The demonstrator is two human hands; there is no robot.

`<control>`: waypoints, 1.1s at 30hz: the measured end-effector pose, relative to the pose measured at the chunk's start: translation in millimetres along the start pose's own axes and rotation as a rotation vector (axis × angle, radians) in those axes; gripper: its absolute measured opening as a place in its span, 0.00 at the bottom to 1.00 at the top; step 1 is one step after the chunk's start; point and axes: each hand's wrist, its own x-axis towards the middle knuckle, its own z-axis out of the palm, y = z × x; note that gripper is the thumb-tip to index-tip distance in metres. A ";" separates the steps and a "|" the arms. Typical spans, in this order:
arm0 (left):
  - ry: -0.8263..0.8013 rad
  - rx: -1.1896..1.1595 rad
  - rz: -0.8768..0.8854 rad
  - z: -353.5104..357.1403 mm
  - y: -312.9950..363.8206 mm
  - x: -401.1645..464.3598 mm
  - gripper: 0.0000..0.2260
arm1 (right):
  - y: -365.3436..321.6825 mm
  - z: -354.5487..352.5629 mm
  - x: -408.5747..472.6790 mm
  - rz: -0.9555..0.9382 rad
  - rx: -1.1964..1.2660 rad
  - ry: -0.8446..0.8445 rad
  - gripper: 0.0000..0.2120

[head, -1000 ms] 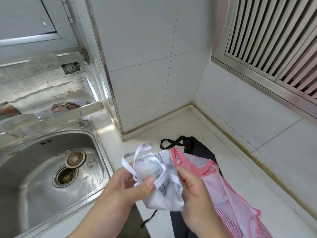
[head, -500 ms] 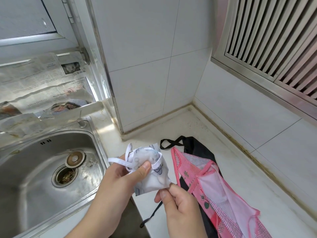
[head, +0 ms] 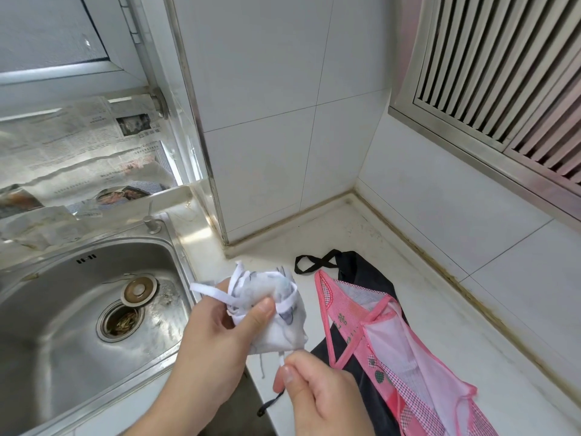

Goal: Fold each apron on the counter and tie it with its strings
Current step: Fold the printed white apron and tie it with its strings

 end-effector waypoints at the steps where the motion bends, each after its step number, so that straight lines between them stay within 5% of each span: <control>1: -0.018 0.015 0.030 -0.7 2.1 -1.8 0.09 | 0.1 -8.4 2.8 0.044 -0.006 -0.072 0.09; 4: -0.083 0.033 0.087 -7.9 6.5 -4.8 0.12 | -0.4 -39.5 10.2 0.193 0.075 -0.132 0.12; 8: -0.207 0.112 0.117 -7.6 8.6 -14.0 0.15 | -14.4 -70.7 20.7 0.050 0.212 0.163 0.15; 13: -0.333 0.214 0.121 6.3 7.9 -24.9 0.17 | -46.1 -76.4 41.7 -0.013 0.334 -0.210 0.13; 19: -0.391 0.192 -0.008 1.2 0.4 -25.5 0.27 | -35.0 -66.0 51.3 -0.012 0.496 -0.232 0.05; 25: -0.346 0.134 -0.018 1.9 -4.9 -22.1 0.19 | -22.7 -57.6 59.9 0.155 0.708 -0.193 0.18; 30: -0.299 0.172 -0.042 4.2 -5.6 -21.1 0.20 | -24.5 -57.3 62.9 0.241 0.869 -0.123 0.10; 33: -0.236 0.176 -0.093 4.9 -7.9 -18.8 0.19 | -29.8 -58.1 59.1 0.126 0.850 0.041 0.09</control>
